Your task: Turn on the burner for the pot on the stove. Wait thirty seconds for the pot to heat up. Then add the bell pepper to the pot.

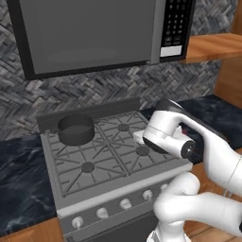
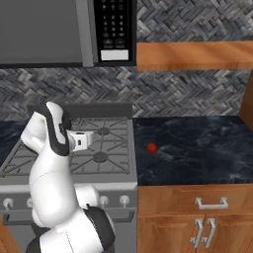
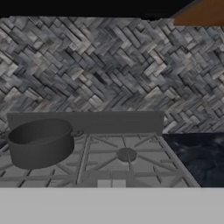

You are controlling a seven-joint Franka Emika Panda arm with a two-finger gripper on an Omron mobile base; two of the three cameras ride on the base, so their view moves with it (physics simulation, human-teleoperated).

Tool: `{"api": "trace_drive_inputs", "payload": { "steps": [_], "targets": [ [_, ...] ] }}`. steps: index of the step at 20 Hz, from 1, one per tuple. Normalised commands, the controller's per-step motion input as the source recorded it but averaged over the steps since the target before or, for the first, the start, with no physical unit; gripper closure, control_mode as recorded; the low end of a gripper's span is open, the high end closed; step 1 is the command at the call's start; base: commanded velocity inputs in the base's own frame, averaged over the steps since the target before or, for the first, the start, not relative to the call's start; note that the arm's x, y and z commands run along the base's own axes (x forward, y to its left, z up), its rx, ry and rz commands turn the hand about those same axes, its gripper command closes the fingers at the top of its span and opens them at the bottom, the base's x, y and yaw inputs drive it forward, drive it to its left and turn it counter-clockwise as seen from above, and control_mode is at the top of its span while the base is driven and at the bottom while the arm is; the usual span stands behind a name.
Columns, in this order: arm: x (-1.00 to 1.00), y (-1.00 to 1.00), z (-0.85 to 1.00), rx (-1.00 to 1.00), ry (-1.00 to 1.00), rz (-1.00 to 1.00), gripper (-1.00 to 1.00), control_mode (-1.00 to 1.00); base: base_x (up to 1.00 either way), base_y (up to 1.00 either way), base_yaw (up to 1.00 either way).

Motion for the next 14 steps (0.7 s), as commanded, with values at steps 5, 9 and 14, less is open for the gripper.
{"api": "trace_drive_inputs", "payload": {
  "steps": [5, 9, 14],
  "targets": [
    [0.00, 0.00, 0.00, 0.00, 0.00, 0.00, 1.00, 1.00, 0.63, 0.00, -0.03],
    [0.00, 0.00, 0.00, 0.00, 0.00, 0.00, 1.00, 1.00, 0.45, 0.00, 0.00],
    [0.00, 0.00, 0.00, 0.00, 0.00, 0.00, 1.00, 1.00, 0.54, 0.12, 0.00]
  ]
}}
